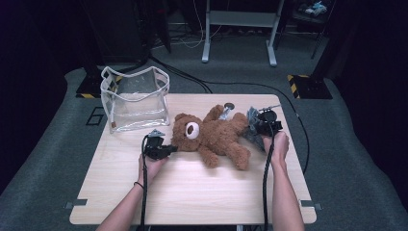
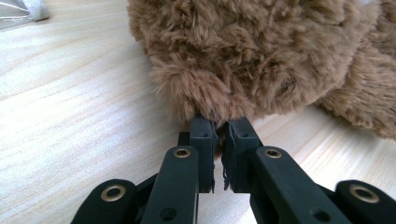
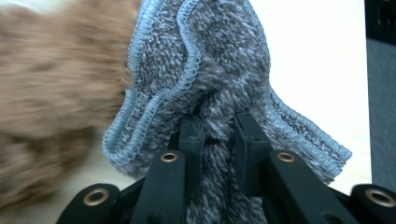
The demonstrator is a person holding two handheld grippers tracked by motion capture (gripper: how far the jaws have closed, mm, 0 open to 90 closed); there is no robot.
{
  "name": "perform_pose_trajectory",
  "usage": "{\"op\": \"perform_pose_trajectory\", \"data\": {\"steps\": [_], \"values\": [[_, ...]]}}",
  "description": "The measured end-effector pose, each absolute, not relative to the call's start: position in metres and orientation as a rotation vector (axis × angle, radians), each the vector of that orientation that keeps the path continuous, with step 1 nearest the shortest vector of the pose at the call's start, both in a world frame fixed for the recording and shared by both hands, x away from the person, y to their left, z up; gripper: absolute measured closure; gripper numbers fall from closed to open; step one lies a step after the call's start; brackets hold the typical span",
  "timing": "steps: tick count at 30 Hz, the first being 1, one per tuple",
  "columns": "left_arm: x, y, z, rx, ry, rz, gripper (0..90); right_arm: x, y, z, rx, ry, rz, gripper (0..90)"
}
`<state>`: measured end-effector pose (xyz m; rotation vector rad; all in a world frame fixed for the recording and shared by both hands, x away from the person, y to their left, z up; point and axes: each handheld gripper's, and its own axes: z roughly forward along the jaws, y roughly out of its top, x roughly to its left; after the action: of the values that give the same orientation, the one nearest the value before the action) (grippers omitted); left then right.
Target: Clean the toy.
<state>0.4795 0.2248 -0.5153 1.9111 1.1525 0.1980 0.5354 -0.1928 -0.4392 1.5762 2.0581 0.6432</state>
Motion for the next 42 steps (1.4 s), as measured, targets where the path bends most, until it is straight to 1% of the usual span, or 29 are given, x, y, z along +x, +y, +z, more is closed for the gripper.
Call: {"op": "perform_pose_trajectory", "data": {"steps": [3,6,8,9,10,11,13,14,16,18,19,21,24,26,27,28,31,33,36,37,38,41,42], "values": [[0.479,0.225,-0.515,1.912,1.152,0.200,83.4,0.527,-0.189,-0.430,1.540,2.065,0.687,75.4],[0.479,0.224,-0.515,1.909,1.149,0.203,83.4,0.513,-0.173,-0.414,1.463,2.083,0.766,75.4],[0.479,0.224,-0.515,1.907,1.149,0.202,83.4,0.510,-0.169,-0.410,1.433,2.103,0.792,75.4],[0.479,0.224,-0.514,1.905,1.148,0.206,83.4,0.505,-0.154,-0.405,1.394,2.185,0.838,75.4],[0.479,0.224,-0.514,1.905,1.148,0.206,83.4,0.505,-0.154,-0.405,1.394,2.185,0.838,75.4],[0.479,0.224,-0.514,1.903,1.151,0.203,83.4,0.503,-0.141,-0.408,1.357,2.259,0.842,75.3],[0.479,0.224,-0.514,1.904,1.151,0.198,83.4,0.505,-0.132,-0.416,1.342,2.311,0.811,75.4],[0.479,0.224,-0.514,1.904,1.151,0.198,83.4,0.505,-0.132,-0.416,1.342,2.311,0.811,75.4],[0.478,0.225,-0.513,1.900,1.149,0.200,83.4,0.507,-0.133,-0.427,1.382,2.325,0.776,75.4],[0.478,0.225,-0.513,1.897,1.149,0.201,83.5,0.509,-0.140,-0.434,1.413,2.313,0.750,75.4],[0.477,0.225,-0.513,1.899,1.146,0.197,83.4,0.510,-0.149,-0.443,1.438,2.309,0.679,75.4],[0.477,0.225,-0.513,1.896,1.145,0.204,83.4,0.509,-0.158,-0.449,1.487,2.289,0.617,75.3],[0.477,0.225,-0.514,1.888,1.145,0.202,83.5,0.501,-0.163,-0.442,1.441,2.263,0.651,75.1],[0.477,0.225,-0.513,1.888,1.143,0.193,83.5,0.493,-0.156,-0.428,1.401,2.239,0.713,75.0],[0.477,0.225,-0.513,1.888,1.143,0.193,83.4,0.493,-0.156,-0.428,1.401,2.239,0.713,75.0],[0.476,0.224,-0.511,1.889,1.137,0.198,83.4,0.484,-0.140,-0.412,1.324,2.232,0.760,74.9],[0.475,0.224,-0.509,1.884,1.131,0.202,83.4,0.474,-0.116,-0.395,1.226,2.243,0.830,74.8],[0.476,0.223,-0.507,1.881,1.131,0.200,83.3,0.469,-0.097,-0.391,1.151,2.275,0.857,74.7],[0.476,0.223,-0.506,1.877,1.128,0.201,83.3,0.469,-0.066,-0.399,1.050,2.353,0.836,74.6],[0.476,0.223,-0.506,1.877,1.128,0.201,83.3,0.469,-0.066,-0.399,1.050,2.353,0.836,74.6],[0.477,0.224,-0.506,1.879,1.126,0.200,83.3,0.471,-0.048,-0.411,1.026,2.392,0.781,74.5],[0.476,0.225,-0.505,1.876,1.126,0.193,83.2,0.474,-0.042,-0.418,0.992,2.383,0.725,74.7],[0.476,0.225,-0.505,1.873,1.126,0.191,83.2,0.476,-0.045,-0.420,1.030,2.374,0.703,74.8]]}}
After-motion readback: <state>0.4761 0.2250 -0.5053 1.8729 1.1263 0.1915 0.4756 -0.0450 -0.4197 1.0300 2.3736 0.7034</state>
